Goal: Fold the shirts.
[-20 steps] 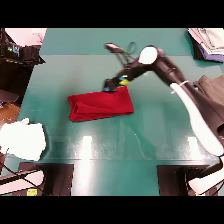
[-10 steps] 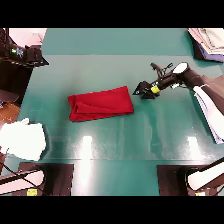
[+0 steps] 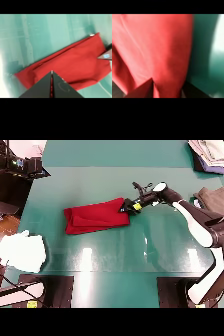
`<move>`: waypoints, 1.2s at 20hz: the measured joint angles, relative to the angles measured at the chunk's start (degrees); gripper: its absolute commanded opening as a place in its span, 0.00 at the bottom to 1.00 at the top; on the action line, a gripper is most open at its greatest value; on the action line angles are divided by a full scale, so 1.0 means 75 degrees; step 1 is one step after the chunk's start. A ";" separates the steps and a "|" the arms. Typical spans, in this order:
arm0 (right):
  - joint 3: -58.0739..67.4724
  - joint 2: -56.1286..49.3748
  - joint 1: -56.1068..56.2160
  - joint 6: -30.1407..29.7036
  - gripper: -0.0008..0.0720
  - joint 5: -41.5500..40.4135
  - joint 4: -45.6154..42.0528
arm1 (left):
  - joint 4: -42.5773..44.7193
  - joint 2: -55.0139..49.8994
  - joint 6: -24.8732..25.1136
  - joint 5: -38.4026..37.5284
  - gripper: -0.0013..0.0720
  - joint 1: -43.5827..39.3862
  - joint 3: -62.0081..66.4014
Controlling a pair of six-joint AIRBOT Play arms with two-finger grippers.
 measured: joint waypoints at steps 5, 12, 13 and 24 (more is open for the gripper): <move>0.0909 0.0122 0.0224 -0.0224 0.04 0.0239 -0.0085 | -0.0172 0.0000 0.0000 -0.0131 0.06 -0.0146 0.0000; 0.1256 0.1920 -0.1684 0.0778 0.04 0.0201 -0.2661 | -0.0227 0.0000 0.0143 0.0064 0.06 -0.1448 0.0000; 0.1265 0.2189 -0.2174 0.0924 0.04 0.0160 -0.2908 | -0.0230 0.0000 0.0152 0.0166 0.06 -0.1687 0.0000; 0.1285 0.3013 -0.7009 0.1661 0.04 -0.0600 -0.2973 | -0.0245 -0.0003 0.0172 0.1480 0.06 -0.3331 0.0000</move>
